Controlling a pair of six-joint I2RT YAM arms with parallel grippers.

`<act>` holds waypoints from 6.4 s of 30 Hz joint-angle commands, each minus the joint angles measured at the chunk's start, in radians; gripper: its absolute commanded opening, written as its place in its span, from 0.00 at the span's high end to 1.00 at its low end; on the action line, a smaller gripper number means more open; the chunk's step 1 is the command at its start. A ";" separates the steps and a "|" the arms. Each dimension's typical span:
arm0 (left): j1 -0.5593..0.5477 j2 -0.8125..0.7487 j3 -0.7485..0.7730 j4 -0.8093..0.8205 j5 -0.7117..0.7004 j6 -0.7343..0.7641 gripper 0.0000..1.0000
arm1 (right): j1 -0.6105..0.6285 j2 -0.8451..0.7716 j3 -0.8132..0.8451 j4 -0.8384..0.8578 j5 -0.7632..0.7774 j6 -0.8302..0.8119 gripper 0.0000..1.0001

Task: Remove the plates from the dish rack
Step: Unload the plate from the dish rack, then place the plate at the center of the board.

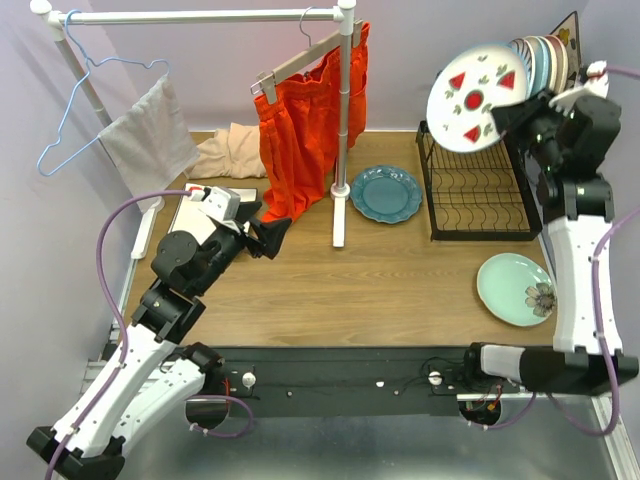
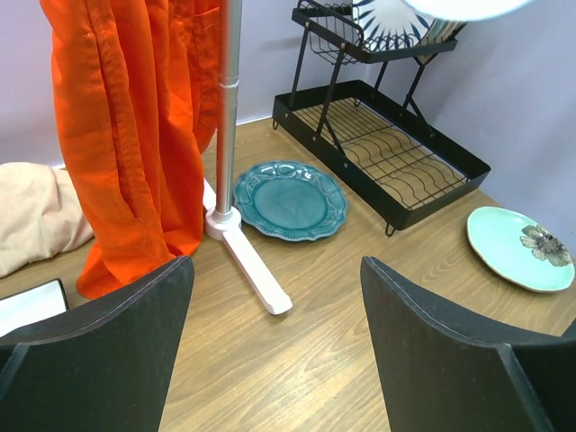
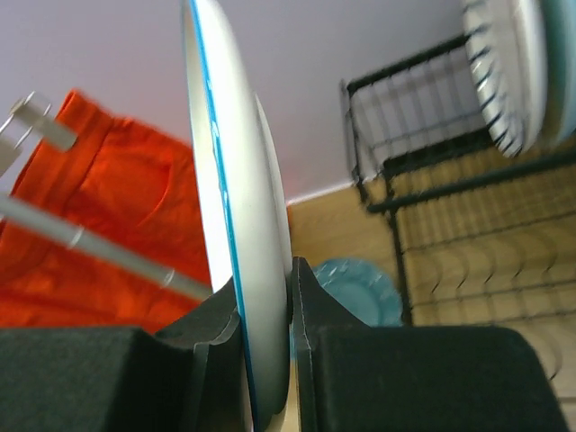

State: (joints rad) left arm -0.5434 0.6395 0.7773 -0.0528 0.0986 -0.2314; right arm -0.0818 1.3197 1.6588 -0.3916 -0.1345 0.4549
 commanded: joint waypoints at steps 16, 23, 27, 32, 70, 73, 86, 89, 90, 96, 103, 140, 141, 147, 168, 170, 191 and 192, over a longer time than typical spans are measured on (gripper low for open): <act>0.002 -0.035 -0.001 0.004 0.030 -0.002 0.16 | 0.014 -0.473 -0.738 0.001 -0.580 0.304 0.99; 0.002 -0.031 0.000 0.004 0.032 0.000 0.16 | 0.051 -0.580 -0.973 -0.012 -0.585 0.404 0.99; 0.002 -0.023 0.002 0.005 0.039 0.000 0.16 | 0.070 -0.620 -1.038 -0.035 -0.586 0.415 0.99; 0.002 -0.023 0.002 0.007 0.039 -0.002 0.16 | 0.138 -0.556 -1.076 -0.137 -0.530 0.383 0.99; 0.002 -0.029 0.000 0.007 0.039 -0.002 0.16 | 0.192 -0.548 -1.263 -0.184 0.156 0.758 0.67; 0.002 -0.027 0.000 0.007 0.041 -0.003 0.16 | 0.191 -0.547 -1.272 -0.184 0.148 0.755 0.64; 0.002 -0.031 0.000 0.007 0.036 -0.002 0.16 | 0.191 -0.501 -1.277 -0.184 0.174 0.732 0.54; 0.002 -0.031 0.000 0.007 0.036 -0.002 0.16 | 0.192 -0.488 -1.265 -0.191 0.199 0.726 0.51; 0.002 -0.031 0.000 0.007 0.033 0.000 0.16 | 0.191 -0.484 -1.262 -0.200 0.205 0.728 0.51; 0.002 -0.032 0.000 0.005 0.030 -0.002 0.16 | 0.192 -0.442 -1.243 -0.269 0.276 0.777 0.49; 0.002 -0.034 0.002 0.007 0.030 -0.002 0.16 | 0.192 -0.404 -1.199 -0.361 0.367 0.809 0.48; 0.002 -0.046 0.004 0.005 0.013 -0.002 0.16 | 0.191 -0.246 -1.055 -0.532 0.492 0.815 0.35; 0.002 -0.044 0.004 0.005 0.013 -0.002 0.16 | 0.192 -0.249 -1.050 -0.539 0.503 0.814 0.35; 0.002 -0.041 0.004 0.004 0.010 0.000 0.16 | 0.191 -0.290 -1.013 -0.582 0.588 0.829 0.36; 0.002 -0.047 0.002 0.004 0.010 -0.002 0.16 | 0.192 -0.284 -1.114 -0.337 0.308 0.751 0.75; 0.002 -0.046 0.002 0.005 0.012 -0.003 0.16 | 0.191 -0.280 -1.123 -0.328 0.329 0.761 0.75; 0.002 -0.050 0.002 0.002 0.007 -0.003 0.16 | 0.191 -0.316 -0.940 -0.490 0.624 0.659 0.69; 0.002 -0.049 0.002 0.002 0.009 -0.005 0.16 | 0.191 -0.332 -0.880 -0.489 0.600 0.631 0.69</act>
State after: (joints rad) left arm -0.5434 0.5999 0.7773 -0.0525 0.1173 -0.2321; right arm 0.1112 1.0489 0.6312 -0.8364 0.4137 1.2079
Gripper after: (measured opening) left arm 0.840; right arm 0.307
